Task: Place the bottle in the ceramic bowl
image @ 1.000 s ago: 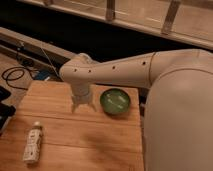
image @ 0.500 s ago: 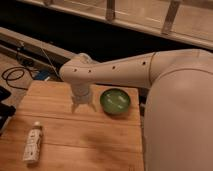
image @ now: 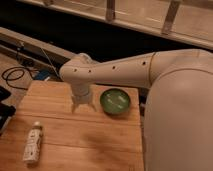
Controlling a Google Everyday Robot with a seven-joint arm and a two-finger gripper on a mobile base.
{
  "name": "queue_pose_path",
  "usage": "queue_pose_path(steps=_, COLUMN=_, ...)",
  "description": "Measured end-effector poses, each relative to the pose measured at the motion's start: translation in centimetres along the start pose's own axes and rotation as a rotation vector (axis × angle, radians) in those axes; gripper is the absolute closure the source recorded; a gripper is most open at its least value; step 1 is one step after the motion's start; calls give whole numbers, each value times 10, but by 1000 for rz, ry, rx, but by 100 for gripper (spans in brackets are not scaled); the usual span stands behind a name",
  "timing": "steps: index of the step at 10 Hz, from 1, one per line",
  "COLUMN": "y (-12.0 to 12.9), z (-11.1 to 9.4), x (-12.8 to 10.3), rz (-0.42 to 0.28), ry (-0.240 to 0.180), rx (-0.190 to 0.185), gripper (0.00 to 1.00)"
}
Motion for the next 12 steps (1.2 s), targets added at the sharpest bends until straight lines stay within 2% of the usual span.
queue_pose_path(steps=1, y=-1, z=-1, x=0, rz=2, ry=-9, rx=6, gripper=35)
queue_pose_path(steps=3, y=-7, z=-12, x=-9, rz=10, ry=-93, rx=34, gripper=35)
queue_pose_path(steps=4, y=-17, z=-16, x=-22, rz=25, ry=-127, rx=47, gripper=35)
queue_pose_path(steps=7, y=-62, z=-16, x=-63, rz=59, ry=-132, rx=54, gripper=35)
queue_pose_path(steps=9, y=-89, z=-6, x=-75, rz=75, ry=-103, rx=49, gripper=35)
queue_pose_path(steps=12, y=-73, z=3, x=-76, rz=31, ry=-79, rx=38, gripper=35)
